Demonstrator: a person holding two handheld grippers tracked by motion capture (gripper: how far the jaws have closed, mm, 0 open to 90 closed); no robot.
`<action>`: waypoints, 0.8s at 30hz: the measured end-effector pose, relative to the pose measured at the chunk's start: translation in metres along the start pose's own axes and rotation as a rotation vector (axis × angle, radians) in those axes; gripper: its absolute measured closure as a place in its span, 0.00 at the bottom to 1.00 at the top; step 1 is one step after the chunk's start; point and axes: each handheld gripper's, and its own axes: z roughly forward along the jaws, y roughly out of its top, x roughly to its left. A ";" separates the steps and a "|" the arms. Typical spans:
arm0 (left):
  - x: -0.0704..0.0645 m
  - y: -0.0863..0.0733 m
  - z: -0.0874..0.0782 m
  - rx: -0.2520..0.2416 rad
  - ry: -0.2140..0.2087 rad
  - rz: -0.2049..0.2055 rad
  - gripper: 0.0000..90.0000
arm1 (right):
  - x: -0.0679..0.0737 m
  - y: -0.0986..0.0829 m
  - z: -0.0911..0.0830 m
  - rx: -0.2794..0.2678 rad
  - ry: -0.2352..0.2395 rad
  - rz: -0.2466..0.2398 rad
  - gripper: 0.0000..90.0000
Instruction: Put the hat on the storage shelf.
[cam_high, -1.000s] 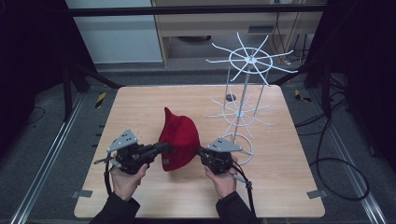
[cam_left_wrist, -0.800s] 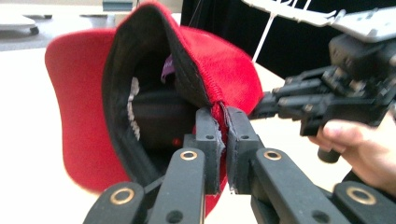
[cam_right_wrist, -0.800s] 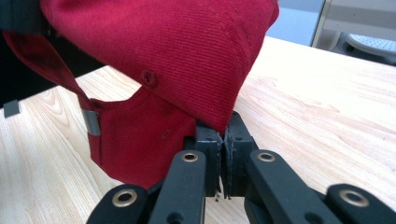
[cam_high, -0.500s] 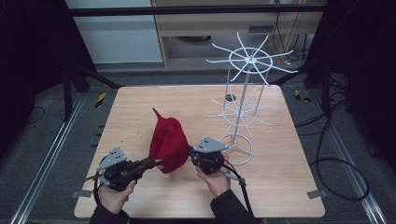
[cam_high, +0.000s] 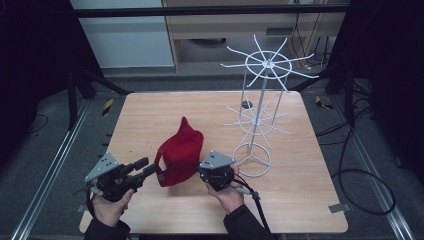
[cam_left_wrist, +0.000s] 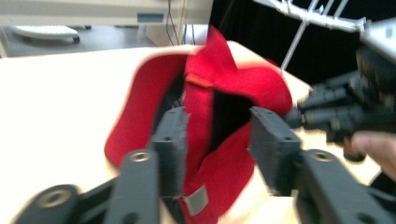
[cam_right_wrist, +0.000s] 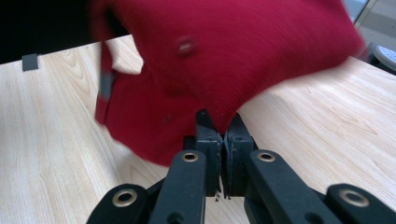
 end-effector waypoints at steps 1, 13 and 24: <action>0.000 0.008 0.002 -0.012 0.008 0.004 0.58 | 0.000 -0.001 0.001 0.003 0.004 -0.004 0.98; -0.006 0.052 0.069 0.073 0.014 0.067 0.43 | 0.000 -0.014 -0.002 0.023 0.027 -0.025 0.98; -0.019 0.045 0.132 0.215 -0.037 0.112 0.37 | 0.002 -0.018 -0.006 0.018 0.053 -0.040 0.98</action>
